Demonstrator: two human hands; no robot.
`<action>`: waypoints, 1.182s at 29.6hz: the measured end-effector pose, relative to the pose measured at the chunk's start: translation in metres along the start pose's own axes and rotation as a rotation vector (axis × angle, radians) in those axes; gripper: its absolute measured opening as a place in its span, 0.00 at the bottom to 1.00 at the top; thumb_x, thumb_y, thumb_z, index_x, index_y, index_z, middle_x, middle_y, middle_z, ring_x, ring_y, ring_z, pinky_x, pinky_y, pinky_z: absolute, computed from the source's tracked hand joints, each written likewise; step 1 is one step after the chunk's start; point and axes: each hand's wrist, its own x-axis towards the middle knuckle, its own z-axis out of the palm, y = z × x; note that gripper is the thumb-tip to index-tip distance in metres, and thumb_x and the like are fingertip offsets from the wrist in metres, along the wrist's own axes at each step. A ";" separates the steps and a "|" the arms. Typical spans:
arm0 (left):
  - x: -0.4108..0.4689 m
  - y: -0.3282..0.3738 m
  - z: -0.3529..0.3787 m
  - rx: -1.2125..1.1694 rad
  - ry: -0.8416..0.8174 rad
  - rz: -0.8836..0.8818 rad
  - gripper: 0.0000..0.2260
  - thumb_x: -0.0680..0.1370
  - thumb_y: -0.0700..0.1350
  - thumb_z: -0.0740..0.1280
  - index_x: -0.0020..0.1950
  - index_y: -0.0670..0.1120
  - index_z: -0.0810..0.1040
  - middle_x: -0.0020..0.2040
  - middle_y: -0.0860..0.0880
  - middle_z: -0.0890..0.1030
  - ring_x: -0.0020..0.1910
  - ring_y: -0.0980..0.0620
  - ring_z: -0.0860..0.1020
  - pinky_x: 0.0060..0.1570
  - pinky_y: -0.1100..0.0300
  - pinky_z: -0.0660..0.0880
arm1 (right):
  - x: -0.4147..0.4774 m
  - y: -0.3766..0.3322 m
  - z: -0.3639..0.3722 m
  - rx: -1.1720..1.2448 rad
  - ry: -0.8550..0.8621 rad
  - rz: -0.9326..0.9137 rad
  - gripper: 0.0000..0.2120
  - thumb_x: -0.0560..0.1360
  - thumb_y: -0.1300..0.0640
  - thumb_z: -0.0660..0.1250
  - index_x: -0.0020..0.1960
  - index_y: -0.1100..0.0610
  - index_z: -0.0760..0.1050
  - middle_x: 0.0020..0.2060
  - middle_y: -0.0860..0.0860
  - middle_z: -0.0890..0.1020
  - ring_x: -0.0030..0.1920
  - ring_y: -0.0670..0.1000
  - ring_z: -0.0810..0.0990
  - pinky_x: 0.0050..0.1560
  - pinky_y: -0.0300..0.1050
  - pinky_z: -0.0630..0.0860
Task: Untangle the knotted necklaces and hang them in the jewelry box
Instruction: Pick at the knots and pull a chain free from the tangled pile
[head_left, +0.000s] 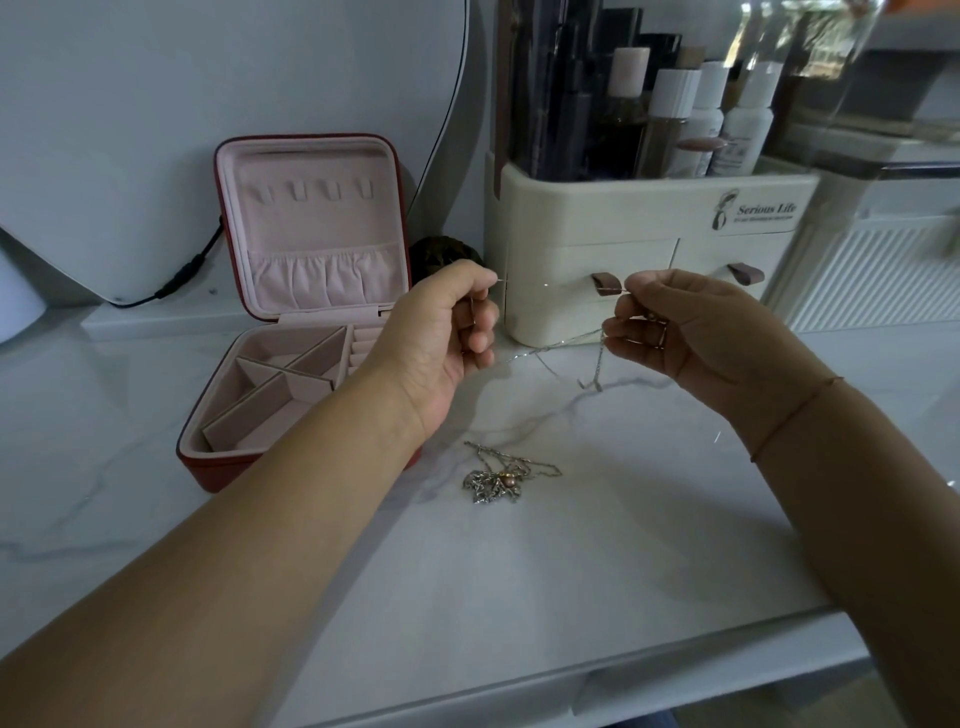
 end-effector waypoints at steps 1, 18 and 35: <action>0.000 0.000 0.000 0.004 -0.002 -0.001 0.10 0.76 0.41 0.61 0.35 0.48 0.67 0.25 0.51 0.69 0.23 0.55 0.63 0.27 0.62 0.64 | 0.000 0.000 0.000 -0.003 0.010 0.005 0.08 0.79 0.62 0.61 0.42 0.58 0.73 0.29 0.49 0.79 0.30 0.47 0.80 0.35 0.40 0.80; -0.006 -0.003 0.007 0.394 0.007 0.056 0.11 0.76 0.43 0.66 0.34 0.45 0.71 0.29 0.51 0.72 0.26 0.55 0.66 0.26 0.64 0.62 | 0.000 0.002 0.001 -0.358 0.163 -0.380 0.01 0.74 0.64 0.69 0.45 0.61 0.77 0.25 0.42 0.80 0.31 0.48 0.65 0.34 0.37 0.66; -0.010 -0.015 0.012 0.527 -0.070 0.225 0.11 0.76 0.40 0.69 0.57 0.45 0.80 0.49 0.48 0.84 0.50 0.56 0.81 0.52 0.70 0.74 | 0.001 -0.002 0.011 -0.235 -0.330 -0.167 0.07 0.71 0.65 0.65 0.49 0.64 0.78 0.33 0.53 0.82 0.37 0.48 0.81 0.41 0.36 0.78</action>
